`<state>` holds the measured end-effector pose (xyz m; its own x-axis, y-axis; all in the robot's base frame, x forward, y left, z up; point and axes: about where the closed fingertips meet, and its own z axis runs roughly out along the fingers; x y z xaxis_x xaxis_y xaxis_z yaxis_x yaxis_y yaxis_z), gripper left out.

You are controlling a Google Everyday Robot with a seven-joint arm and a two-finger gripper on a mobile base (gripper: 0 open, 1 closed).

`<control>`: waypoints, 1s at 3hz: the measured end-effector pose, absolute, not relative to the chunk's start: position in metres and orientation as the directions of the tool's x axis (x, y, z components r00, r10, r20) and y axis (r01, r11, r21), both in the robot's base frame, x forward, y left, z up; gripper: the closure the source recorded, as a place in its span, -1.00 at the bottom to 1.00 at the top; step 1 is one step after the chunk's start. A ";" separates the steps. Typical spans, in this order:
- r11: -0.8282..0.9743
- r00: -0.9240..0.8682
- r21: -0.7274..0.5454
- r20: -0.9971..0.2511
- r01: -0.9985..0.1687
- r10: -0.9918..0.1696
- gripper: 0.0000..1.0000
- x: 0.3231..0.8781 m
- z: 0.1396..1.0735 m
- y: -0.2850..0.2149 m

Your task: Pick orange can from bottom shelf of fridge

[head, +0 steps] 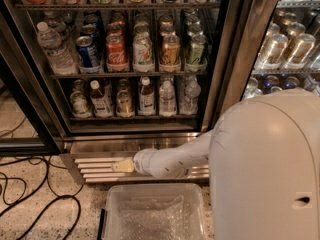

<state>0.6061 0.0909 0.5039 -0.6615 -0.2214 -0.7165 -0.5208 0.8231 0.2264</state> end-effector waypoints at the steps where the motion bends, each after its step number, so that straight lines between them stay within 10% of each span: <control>1: 0.844 -0.653 0.206 -0.729 -0.496 -0.206 -1.00 0.614 0.497 0.096; 3: 0.915 -0.579 0.115 -0.802 -0.386 -0.144 -1.00 0.659 0.501 0.103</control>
Offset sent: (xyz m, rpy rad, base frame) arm 0.0670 0.0136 -0.0059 -0.0648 -0.1894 -0.2326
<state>0.6595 0.1025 0.5010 -0.5792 -0.1440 -0.8023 -0.3864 0.9152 0.1147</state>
